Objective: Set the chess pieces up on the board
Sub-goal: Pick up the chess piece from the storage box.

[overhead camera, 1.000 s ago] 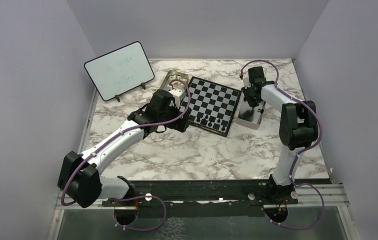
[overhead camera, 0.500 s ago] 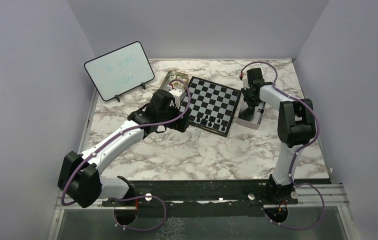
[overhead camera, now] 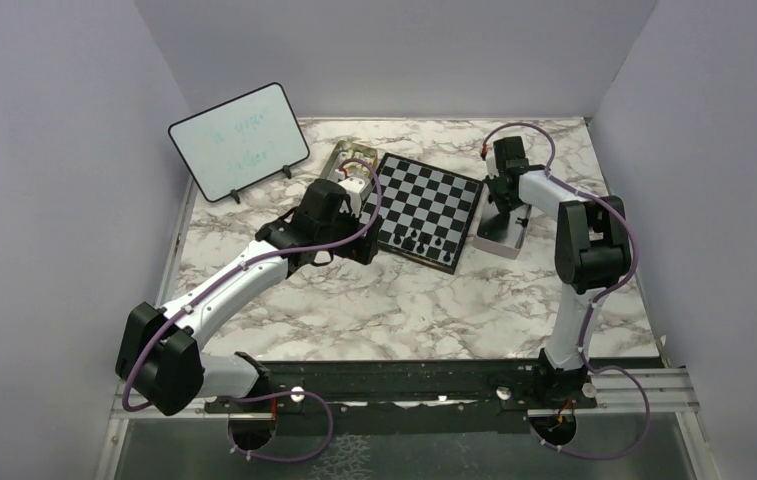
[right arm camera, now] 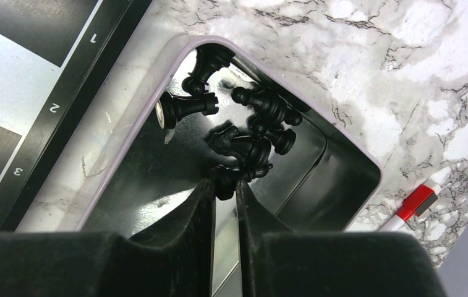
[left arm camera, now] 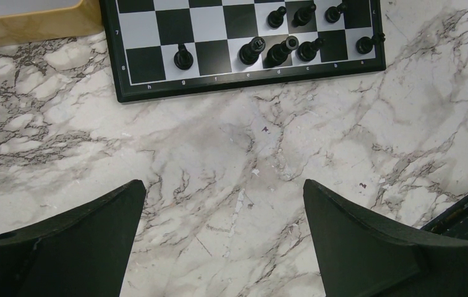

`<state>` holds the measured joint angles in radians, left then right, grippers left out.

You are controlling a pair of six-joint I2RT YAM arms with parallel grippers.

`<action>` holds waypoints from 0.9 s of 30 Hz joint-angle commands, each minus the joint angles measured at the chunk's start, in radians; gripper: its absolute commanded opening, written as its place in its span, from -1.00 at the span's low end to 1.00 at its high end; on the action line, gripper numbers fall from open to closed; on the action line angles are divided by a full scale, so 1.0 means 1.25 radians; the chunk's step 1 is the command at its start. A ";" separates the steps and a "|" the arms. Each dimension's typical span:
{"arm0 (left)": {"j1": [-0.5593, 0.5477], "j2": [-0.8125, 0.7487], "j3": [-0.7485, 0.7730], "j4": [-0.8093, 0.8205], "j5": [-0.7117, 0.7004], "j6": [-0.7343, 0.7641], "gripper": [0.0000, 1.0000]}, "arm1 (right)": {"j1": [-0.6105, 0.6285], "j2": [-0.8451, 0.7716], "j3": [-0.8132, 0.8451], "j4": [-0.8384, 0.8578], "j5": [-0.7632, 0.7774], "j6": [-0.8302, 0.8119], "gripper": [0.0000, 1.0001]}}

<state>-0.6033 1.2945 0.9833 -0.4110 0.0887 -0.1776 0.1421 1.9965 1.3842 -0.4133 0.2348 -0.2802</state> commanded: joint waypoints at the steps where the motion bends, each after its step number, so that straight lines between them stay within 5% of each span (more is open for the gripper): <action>1: 0.003 -0.013 -0.005 0.000 -0.005 0.007 0.98 | -0.003 0.008 0.002 0.007 0.008 0.009 -0.63; 27: 0.035 -0.028 0.029 -0.030 -0.051 -0.108 0.98 | 0.052 -0.263 -0.134 0.000 -0.062 -0.002 -0.77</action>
<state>-0.5926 1.2926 0.9833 -0.4160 0.0502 -0.2314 0.1696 1.7504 1.2381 -0.4305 0.1970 -0.2806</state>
